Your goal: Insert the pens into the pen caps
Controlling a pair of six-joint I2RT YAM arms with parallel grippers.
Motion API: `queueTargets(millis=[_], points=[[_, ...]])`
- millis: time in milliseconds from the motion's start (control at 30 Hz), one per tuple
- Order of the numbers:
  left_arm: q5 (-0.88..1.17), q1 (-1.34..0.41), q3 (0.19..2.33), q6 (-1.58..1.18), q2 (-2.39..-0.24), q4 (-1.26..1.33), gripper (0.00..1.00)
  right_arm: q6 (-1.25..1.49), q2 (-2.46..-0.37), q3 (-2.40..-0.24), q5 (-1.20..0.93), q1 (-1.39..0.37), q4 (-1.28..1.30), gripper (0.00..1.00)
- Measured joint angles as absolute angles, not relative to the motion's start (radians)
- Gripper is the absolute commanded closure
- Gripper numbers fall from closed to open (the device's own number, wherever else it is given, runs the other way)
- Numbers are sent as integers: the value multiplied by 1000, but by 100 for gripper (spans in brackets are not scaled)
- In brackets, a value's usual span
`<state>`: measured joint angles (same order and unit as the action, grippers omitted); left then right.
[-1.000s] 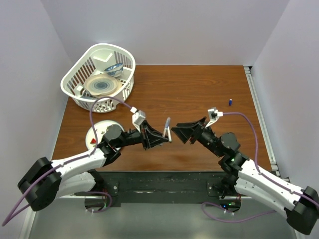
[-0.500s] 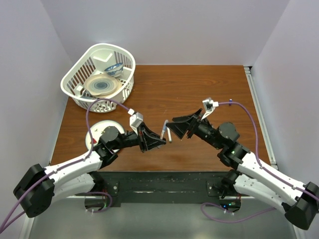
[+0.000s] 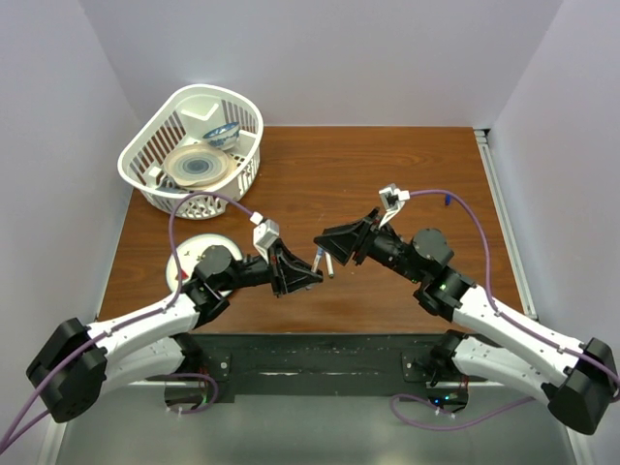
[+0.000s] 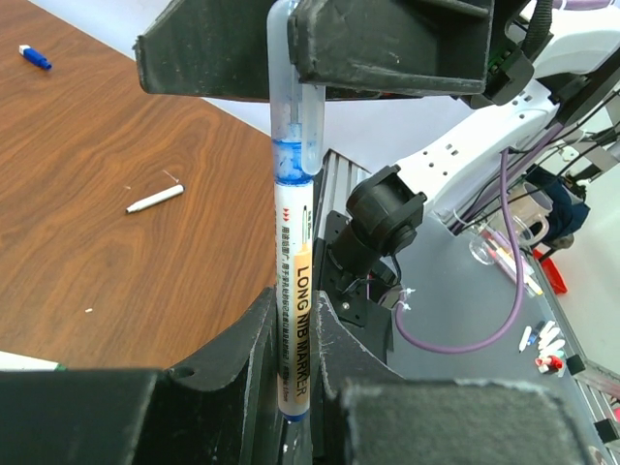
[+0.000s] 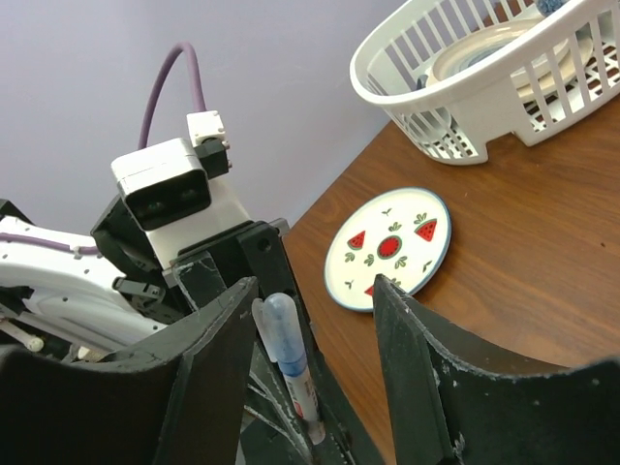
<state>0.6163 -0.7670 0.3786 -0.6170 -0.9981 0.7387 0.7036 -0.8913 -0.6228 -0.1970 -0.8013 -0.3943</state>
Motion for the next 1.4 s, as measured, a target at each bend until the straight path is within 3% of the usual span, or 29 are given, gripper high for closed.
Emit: queueTargets(millis=[100,133,300,633,1067,1400], points=[[617,-767,379,-617,-1004,738,100,706,-902,-623,-206,-807,-414,68],[617,-767,379,-617,-1007,738,100,703,-904,-623,-208,-808,-422,79],[619,-766,379,-620,-1018,738,100,696,-906,-608,-220,-815,-452,99],[636,-774,393,-642,-1053,690,100,712,-866,-457,-147,-851,-614,100],[633,-781,542,-565,-1112,436,100,743,-897,-337,31,-906,-823,100],[674,-789,617,-489,-1188,346,100,762,-895,-321,172,-985,-812,100]])
